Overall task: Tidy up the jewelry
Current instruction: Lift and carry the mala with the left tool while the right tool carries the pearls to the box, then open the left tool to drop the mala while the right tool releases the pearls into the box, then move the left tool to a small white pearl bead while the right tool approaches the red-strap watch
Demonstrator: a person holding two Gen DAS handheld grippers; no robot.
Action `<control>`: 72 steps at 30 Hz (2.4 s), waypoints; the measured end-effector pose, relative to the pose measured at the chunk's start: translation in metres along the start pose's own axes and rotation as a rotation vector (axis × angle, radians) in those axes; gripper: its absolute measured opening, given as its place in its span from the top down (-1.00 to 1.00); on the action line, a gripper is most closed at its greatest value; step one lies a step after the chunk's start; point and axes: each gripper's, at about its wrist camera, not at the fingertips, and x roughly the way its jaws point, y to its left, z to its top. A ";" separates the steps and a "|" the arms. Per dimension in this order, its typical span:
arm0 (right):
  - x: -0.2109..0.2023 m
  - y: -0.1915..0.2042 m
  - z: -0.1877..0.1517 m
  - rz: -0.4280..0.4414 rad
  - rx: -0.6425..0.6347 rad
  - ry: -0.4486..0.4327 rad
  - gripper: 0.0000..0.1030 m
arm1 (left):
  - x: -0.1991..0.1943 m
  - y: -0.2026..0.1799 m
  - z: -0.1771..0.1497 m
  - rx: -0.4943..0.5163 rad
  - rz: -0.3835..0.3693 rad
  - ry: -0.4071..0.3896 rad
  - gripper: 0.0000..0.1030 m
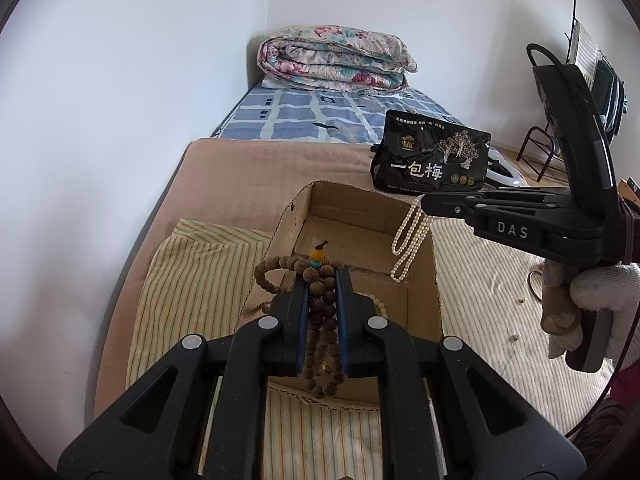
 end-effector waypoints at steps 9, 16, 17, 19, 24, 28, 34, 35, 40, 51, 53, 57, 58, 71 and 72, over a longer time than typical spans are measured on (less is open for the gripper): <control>0.015 -0.001 -0.002 -0.012 0.009 0.025 0.96 | 0.009 0.002 -0.006 -0.002 -0.003 0.021 0.80; 0.013 0.001 -0.002 -0.022 0.004 0.016 0.49 | 0.011 0.005 -0.006 -0.009 0.001 0.031 0.80; 0.012 0.001 -0.002 -0.021 0.004 0.013 0.47 | 0.010 0.006 -0.007 -0.008 0.003 0.030 0.78; 0.009 0.002 -0.002 -0.025 0.004 0.011 0.35 | 0.009 0.006 -0.007 -0.005 0.009 0.028 0.61; 0.000 0.004 -0.003 -0.051 -0.003 -0.011 -0.28 | 0.004 0.005 -0.009 -0.004 0.012 0.018 0.28; -0.009 0.004 -0.003 -0.057 -0.001 -0.023 -0.47 | 0.000 0.004 -0.009 -0.002 0.011 0.016 0.28; -0.024 0.003 -0.004 -0.070 -0.001 -0.049 -0.70 | -0.008 -0.001 -0.008 -0.004 0.015 0.010 0.28; -0.027 0.002 -0.005 -0.076 0.000 -0.054 -0.73 | -0.010 -0.002 -0.008 -0.004 0.016 0.009 0.28; -0.045 -0.008 -0.011 -0.124 0.023 -0.099 -0.95 | -0.015 -0.010 -0.008 0.004 0.022 0.005 0.28; -0.092 -0.048 -0.040 -0.207 0.074 -0.153 -0.99 | -0.021 -0.041 -0.010 0.008 -0.013 -0.007 -0.10; -0.101 -0.061 -0.047 -0.218 0.088 -0.154 -0.99 | -0.022 -0.050 -0.012 0.018 -0.025 -0.012 -0.13; -0.120 -0.089 -0.065 -0.246 0.122 -0.155 -0.99 | -0.020 -0.072 -0.015 0.042 -0.056 0.001 -0.13; -0.125 -0.097 -0.069 -0.258 0.132 -0.156 -0.99 | -0.019 -0.078 -0.015 0.048 -0.062 0.004 -0.13; -0.180 -0.197 -0.131 -0.420 0.256 -0.152 -0.99 | -0.005 -0.154 -0.033 0.120 -0.135 0.037 -0.13; -0.182 -0.204 -0.135 -0.426 0.266 -0.149 -0.99 | -0.003 -0.159 -0.035 0.125 -0.142 0.040 -0.13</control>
